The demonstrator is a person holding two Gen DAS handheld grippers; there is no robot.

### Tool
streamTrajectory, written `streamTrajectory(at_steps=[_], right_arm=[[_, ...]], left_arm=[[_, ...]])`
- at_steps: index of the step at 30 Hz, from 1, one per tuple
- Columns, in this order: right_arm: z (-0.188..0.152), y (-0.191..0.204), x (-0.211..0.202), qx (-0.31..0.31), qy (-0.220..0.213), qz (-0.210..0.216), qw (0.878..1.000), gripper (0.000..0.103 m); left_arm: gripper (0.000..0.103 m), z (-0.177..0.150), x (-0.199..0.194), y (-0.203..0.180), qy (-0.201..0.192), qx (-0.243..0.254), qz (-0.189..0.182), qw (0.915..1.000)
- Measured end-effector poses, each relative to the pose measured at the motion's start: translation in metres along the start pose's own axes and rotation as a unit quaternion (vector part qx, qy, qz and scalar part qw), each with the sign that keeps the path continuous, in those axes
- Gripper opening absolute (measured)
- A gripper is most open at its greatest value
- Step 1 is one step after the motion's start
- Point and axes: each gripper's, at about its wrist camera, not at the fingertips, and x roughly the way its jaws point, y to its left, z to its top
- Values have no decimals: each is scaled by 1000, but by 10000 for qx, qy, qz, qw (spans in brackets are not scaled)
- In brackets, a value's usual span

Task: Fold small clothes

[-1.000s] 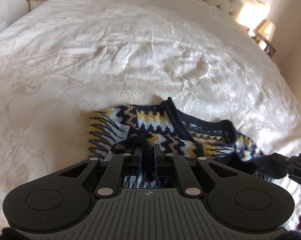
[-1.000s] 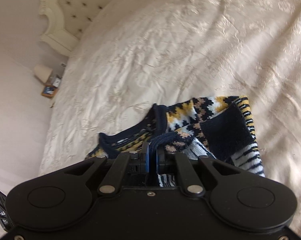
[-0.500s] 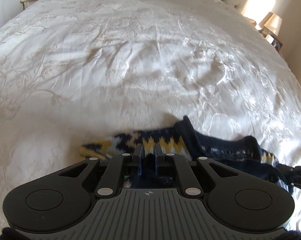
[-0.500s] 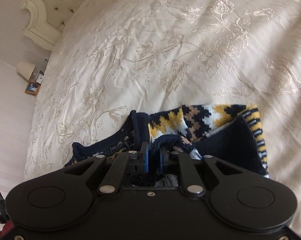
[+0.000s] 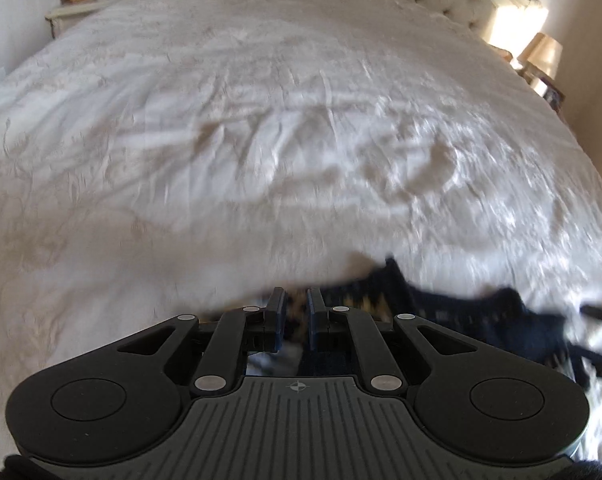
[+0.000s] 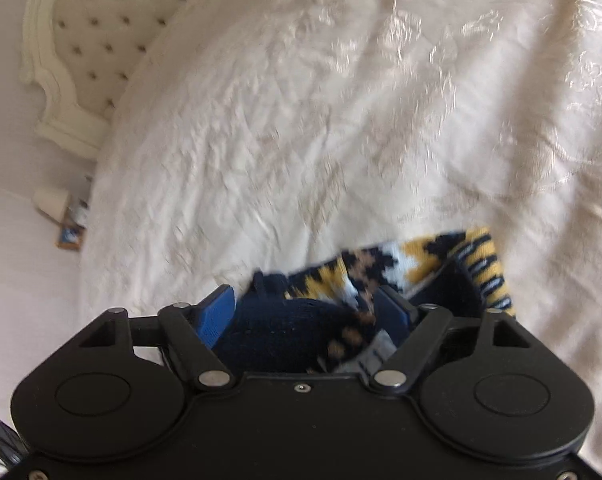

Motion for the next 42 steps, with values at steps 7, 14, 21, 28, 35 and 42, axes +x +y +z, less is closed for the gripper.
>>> streamTrajectory(at_steps=[7,14,21,28,35,42], right_arm=[[-4,11,-6,-1169,258,-204,9926,76],[-27,20,11,-2428,568,-606,9665,72],[-28,22,23,-2752,668,-581,9573,72],[-25,22,27,-2729,713,-533,9579,58],[-26,25,26,-2746,685,-530,9576,57],[-28,26,26,-2767,658,-498,9574,54]], left_arm=[[11,-29,1,-4,269,319,-52,9991],[11,-30,20,-8,436,463,2,9980],[11,-24,34,-9,517,496,-125,9974],[29,-27,41,-5,593,351,-410,9968],[42,-26,41,-15,617,550,-353,9960],[51,-24,55,-14,758,259,-498,9955]])
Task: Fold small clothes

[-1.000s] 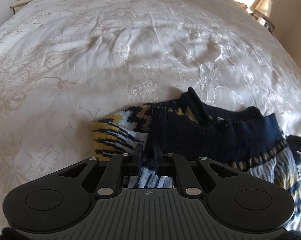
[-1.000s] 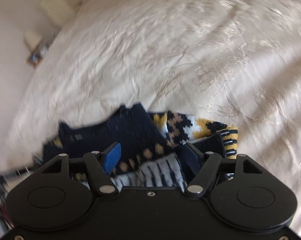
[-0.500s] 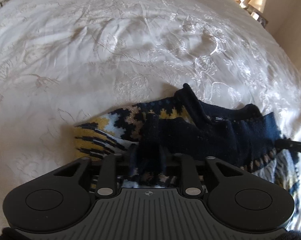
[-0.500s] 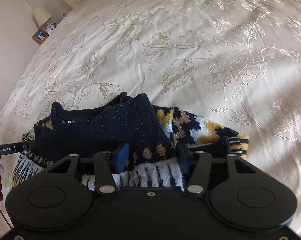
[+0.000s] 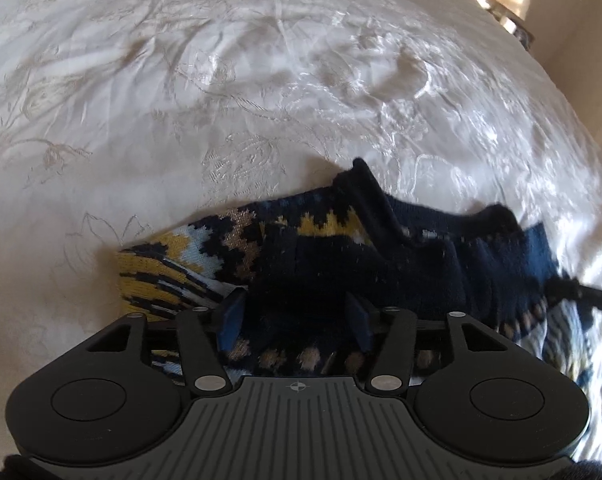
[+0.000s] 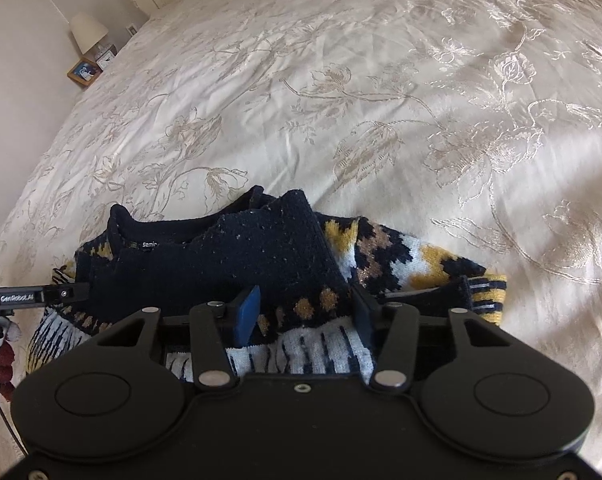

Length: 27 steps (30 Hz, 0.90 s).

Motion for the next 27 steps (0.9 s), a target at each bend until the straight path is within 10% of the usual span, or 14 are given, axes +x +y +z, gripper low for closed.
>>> streamTrajectory(at_steps=[3,5,12,20,27], right_arm=[[-1,2,-2,-33,-73,-104,9999,34],[-1,3,-5,-27,-138,-130,9998,11],[1,18,-44,-232,-685,-113,9973,10],[3,-1,0,-172,-124,-630,9978,10],[4,-2,-2,-150,-46,-650,9978,24]], left_arm=[[5,-2,-7,-6,-365,-41,396,9985],[4,-6,-17,-13,-677,145,352,9970],[4,1,-51,-32,-1338,407,417,9893],[5,12,3,-35,-425,845,917,9913],[8,14,-17,-26,-610,872,599,9925]])
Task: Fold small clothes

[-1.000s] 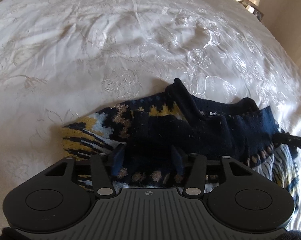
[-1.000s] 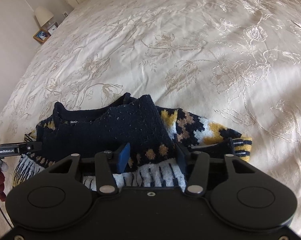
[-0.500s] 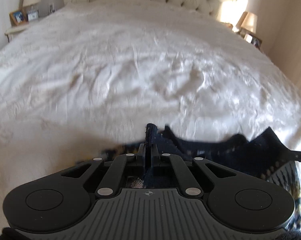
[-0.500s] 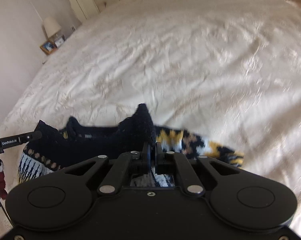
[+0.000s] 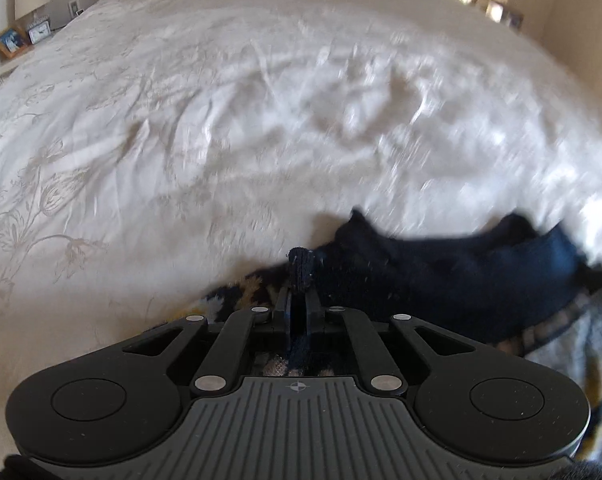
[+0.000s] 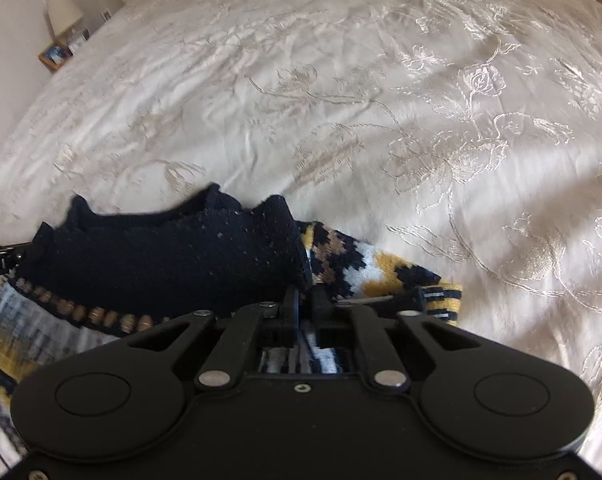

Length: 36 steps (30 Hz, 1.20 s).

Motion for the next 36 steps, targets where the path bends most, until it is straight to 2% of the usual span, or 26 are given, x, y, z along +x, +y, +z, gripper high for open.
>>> streamTrajectory(at_steps=[1,2,3,5,10,14,19,24,25,26,27,30,32,35,36], right_arm=[[0,-1,-7,52,-137,44,9999,30],[0,-3,-13,101,-273,72,9996,41],[-1,-6,-20,154,-361,84,9992,46],[-3,-11,-31,245,-409,118,9988,46],[-27,-19,-63,323,-422,237,9983,46],[-63,-19,-81,272,-237,264,9990,47],[-104,-16,-90,210,80,232,9995,50],[-125,-18,-84,199,343,163,9991,50],[-126,-18,-82,224,406,199,9987,46],[-127,-17,-80,225,486,208,9983,36],[-126,-14,-79,150,568,190,9981,12],[-122,-4,-86,-210,536,-167,9982,9],[-123,-11,-84,-58,668,-413,9969,8],[-121,-9,-88,-23,616,-370,9974,10],[-119,-5,-93,-37,529,-294,9982,15]], left_arm=[[13,4,-5,4,0,-55,-84,9999],[22,7,-9,8,22,-98,-153,9998],[26,11,-15,14,71,-144,-287,9995],[29,15,-24,21,103,-177,-491,9986],[30,-4,-63,31,-15,-69,-388,9992],[30,-50,-78,25,350,-85,-421,9985],[30,-113,-81,17,838,-522,-398,9943],[30,-138,-74,6,1095,-412,-330,9926],[30,-138,-72,5,1111,-421,-307,9924],[30,-138,-70,5,1129,-458,-293,9921],[30,-136,-68,6,1152,-506,-277,9917],[30,-133,-68,6,1188,-524,-238,9912],[30,-130,-70,4,1163,-447,-205,9920],[30,-126,-79,-3,1180,-386,-153,9921],[30,-125,-85,-6,1145,-381,-157,9926]])
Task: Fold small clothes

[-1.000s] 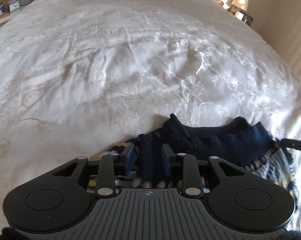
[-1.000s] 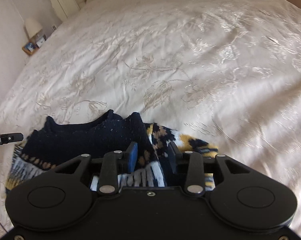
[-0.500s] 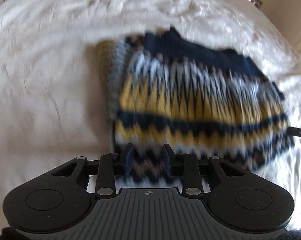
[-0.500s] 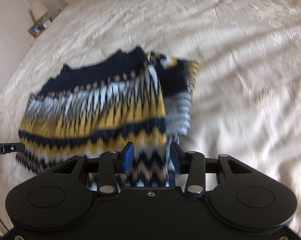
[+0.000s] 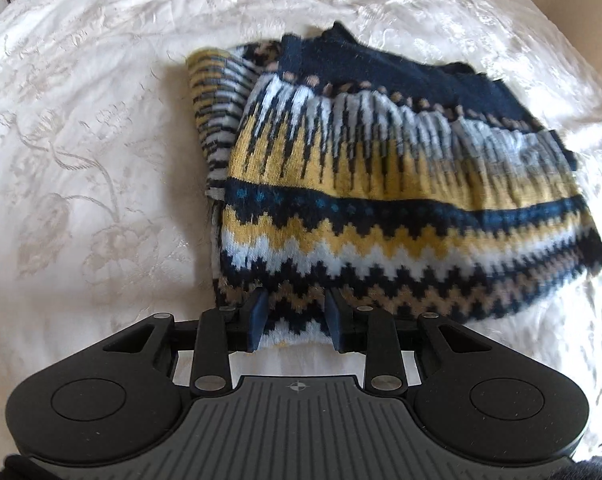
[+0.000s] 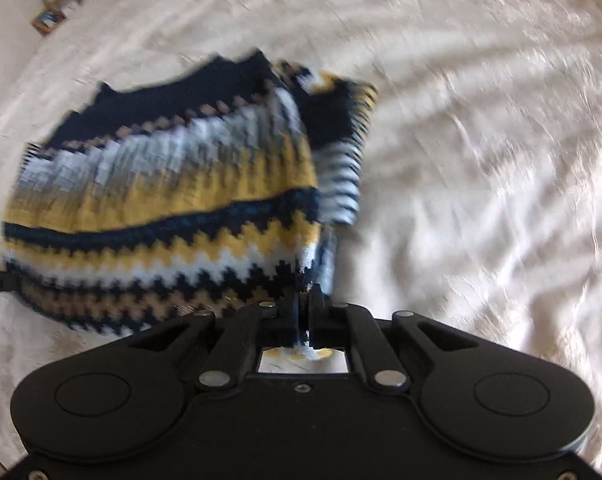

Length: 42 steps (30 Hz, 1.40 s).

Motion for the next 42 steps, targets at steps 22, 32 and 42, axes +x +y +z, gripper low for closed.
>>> streamTrajectory(at_steps=[22,32,42], right_arm=[[89,0,31,-223,-583,518,9967,59],[97,-5,60,-197,-162,738,9970,25],[99,-28,58,-388,-188,513,9978,7]], left_arm=[[46,70,65,-61,-151,-98,-58,9998],[49,70,63,-69,-141,46,71,9999],[54,77,71,-80,34,198,365,9991]])
